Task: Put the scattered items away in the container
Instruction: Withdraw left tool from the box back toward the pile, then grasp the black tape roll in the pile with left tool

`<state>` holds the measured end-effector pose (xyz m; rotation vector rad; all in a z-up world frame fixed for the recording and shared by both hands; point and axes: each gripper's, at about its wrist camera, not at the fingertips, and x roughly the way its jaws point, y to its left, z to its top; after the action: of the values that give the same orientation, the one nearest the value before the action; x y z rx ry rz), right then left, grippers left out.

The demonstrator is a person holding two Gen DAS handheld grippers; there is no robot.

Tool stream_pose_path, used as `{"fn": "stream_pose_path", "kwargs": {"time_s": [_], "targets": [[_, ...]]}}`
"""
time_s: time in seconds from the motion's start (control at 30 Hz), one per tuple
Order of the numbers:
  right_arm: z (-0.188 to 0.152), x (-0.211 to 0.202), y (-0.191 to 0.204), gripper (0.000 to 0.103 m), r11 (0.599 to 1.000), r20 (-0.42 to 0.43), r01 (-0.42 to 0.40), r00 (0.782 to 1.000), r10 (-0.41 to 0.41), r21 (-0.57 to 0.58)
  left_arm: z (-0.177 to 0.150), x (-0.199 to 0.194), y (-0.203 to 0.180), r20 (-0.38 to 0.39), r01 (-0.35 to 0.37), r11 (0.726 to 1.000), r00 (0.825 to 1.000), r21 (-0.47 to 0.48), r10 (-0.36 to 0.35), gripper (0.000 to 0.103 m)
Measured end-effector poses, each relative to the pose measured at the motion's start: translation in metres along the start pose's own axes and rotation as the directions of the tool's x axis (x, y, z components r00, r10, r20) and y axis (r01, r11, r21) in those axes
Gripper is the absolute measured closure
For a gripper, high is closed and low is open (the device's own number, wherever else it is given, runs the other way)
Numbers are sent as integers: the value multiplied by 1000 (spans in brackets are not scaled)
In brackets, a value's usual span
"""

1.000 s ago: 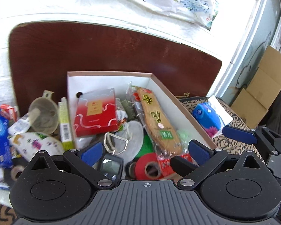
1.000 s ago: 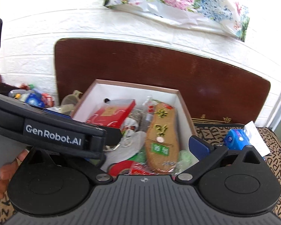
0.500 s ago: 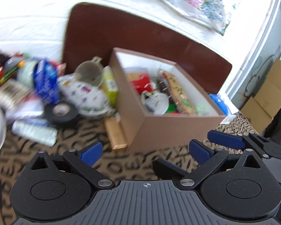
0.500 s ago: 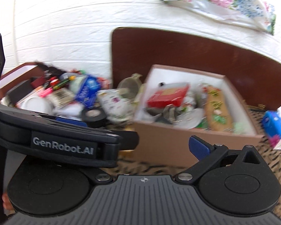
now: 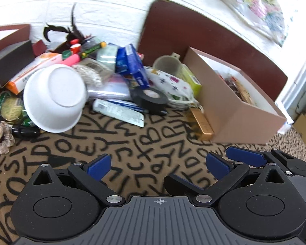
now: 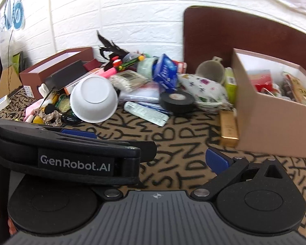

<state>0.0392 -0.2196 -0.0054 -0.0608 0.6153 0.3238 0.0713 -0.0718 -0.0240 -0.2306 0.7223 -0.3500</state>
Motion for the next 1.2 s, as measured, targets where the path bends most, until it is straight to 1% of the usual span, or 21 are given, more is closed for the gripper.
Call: {"fn": "stream_pose_path", "kwargs": {"time_s": [0.13, 0.27, 0.4, 0.6, 0.67, 0.73, 0.87, 0.9, 0.93, 1.03, 1.1, 1.2], "targets": [[8, 15, 8, 1, 999, 20, 23, 1000, -22, -45, 10, 13, 11, -3, 0, 1000, 1000, -8, 0, 0], [15, 32, 4, 1, 996, 32, 57, 998, -55, -67, 24, 32, 18, -22, 21, 1000, 1000, -16, -21, 4], [21, 51, -7, 1, 995, 35, 85, 996, -83, -54, 40, 52, 19, -26, 24, 1000, 999, 3, -24, 8], [29, 80, -23, 2, 995, 35, 98, 995, -97, -15, 60, 85, 23, -50, 32, 999, 998, 19, -31, 16], [31, 90, -26, 4, 994, 38, 107, 994, -107, -13, 65, 97, 24, -64, 39, 999, 997, 23, -38, 22], [33, 98, -29, 9, 993, 53, 117, 992, -116, -20, 69, 106, 26, -71, 46, 999, 996, 17, -45, 22], [36, 112, -33, 10, 993, 64, 118, 991, -117, -22, 78, 121, 28, -69, 52, 999, 996, 6, -52, 22], [37, 116, -35, 12, 993, 65, 116, 991, -115, -14, 80, 125, 28, -70, 50, 999, 996, 7, -49, 22], [38, 119, -38, 16, 993, 66, 114, 991, -114, -3, 83, 129, 28, -73, 47, 999, 996, 10, -46, 22], [41, 127, -45, 24, 995, 63, 92, 994, -93, 27, 92, 139, 28, -87, 40, 999, 995, 32, -37, 27], [43, 132, -49, 26, 996, 59, 86, 994, -88, 37, 96, 145, 29, -96, 41, 998, 995, 44, -36, 29], [44, 135, -53, 26, 996, 60, 78, 995, -81, 46, 99, 150, 31, -107, 54, 998, 993, 38, -49, 29]]}}
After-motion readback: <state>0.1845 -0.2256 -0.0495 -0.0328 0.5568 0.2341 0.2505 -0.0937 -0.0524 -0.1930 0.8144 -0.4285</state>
